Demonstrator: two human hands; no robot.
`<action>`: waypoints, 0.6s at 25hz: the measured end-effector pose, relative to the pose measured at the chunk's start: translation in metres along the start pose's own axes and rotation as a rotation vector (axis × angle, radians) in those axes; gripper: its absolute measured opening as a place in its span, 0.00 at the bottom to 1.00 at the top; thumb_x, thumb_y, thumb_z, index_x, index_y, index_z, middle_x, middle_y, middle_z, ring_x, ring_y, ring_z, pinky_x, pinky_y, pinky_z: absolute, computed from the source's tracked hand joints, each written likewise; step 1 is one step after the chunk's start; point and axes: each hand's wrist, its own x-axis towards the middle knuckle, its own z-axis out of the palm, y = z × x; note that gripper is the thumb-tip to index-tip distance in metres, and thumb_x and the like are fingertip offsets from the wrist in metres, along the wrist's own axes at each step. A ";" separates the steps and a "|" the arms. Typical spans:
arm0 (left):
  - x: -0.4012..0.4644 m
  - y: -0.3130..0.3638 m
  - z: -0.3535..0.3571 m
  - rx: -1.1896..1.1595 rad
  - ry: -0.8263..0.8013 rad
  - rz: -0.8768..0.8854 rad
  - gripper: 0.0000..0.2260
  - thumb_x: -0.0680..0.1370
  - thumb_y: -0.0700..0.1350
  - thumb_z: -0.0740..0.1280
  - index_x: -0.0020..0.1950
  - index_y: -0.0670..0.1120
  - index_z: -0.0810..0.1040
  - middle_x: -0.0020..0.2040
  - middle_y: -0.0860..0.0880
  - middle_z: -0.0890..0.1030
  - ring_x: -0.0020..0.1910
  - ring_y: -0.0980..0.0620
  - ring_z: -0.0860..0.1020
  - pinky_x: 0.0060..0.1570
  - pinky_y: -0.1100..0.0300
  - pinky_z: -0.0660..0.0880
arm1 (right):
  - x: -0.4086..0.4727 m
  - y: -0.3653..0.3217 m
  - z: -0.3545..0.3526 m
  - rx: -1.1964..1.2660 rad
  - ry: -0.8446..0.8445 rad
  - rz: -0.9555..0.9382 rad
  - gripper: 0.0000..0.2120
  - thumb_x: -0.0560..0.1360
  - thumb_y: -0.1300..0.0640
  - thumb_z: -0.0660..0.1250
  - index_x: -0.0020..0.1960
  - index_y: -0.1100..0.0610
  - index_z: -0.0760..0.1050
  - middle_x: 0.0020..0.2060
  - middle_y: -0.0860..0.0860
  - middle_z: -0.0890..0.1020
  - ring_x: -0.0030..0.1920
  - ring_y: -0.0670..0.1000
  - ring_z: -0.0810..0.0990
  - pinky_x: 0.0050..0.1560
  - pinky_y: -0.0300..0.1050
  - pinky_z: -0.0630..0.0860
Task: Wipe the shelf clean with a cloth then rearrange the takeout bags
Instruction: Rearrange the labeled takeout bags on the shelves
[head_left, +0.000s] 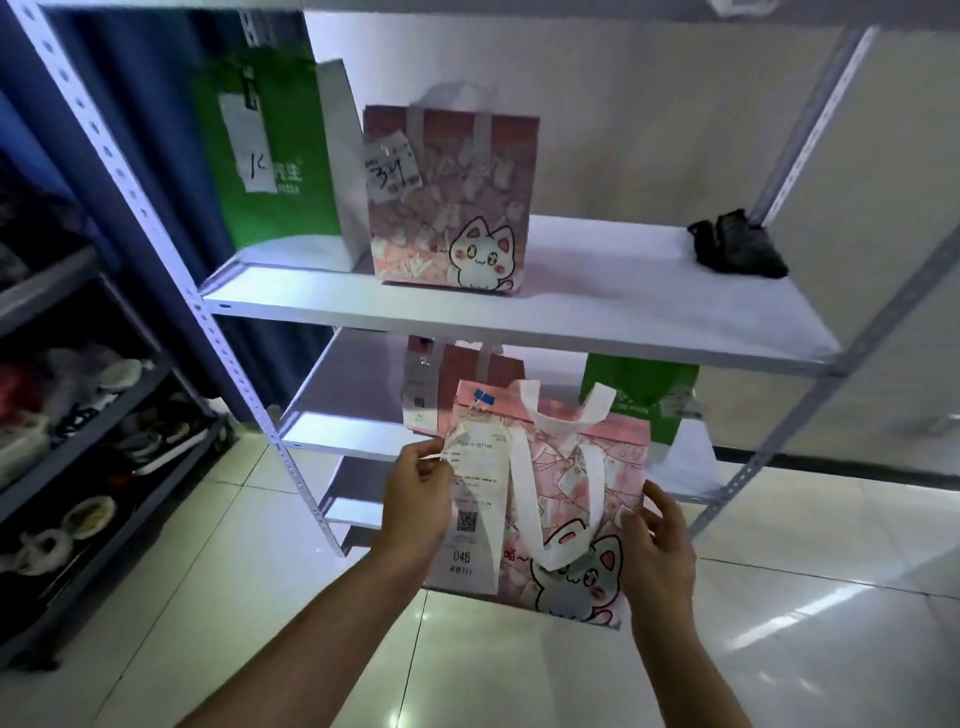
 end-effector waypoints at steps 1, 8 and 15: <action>-0.005 0.016 0.003 0.022 -0.018 0.040 0.07 0.82 0.43 0.61 0.56 0.54 0.74 0.52 0.53 0.82 0.45 0.54 0.82 0.34 0.59 0.77 | 0.000 -0.013 -0.008 0.023 0.012 -0.024 0.16 0.83 0.57 0.62 0.70 0.46 0.72 0.58 0.53 0.80 0.55 0.55 0.81 0.46 0.53 0.82; -0.030 0.108 0.028 0.015 -0.189 0.277 0.15 0.81 0.37 0.62 0.65 0.51 0.72 0.54 0.52 0.81 0.48 0.57 0.81 0.31 0.71 0.75 | 0.014 -0.114 -0.051 0.146 0.042 -0.209 0.17 0.83 0.57 0.63 0.71 0.48 0.72 0.57 0.54 0.83 0.55 0.56 0.83 0.47 0.51 0.81; 0.005 0.181 0.062 -0.020 -0.219 0.377 0.16 0.81 0.41 0.62 0.66 0.56 0.72 0.56 0.54 0.79 0.44 0.55 0.83 0.29 0.66 0.76 | 0.059 -0.198 -0.051 0.210 0.084 -0.322 0.15 0.83 0.56 0.63 0.69 0.50 0.72 0.52 0.50 0.83 0.45 0.45 0.84 0.38 0.39 0.79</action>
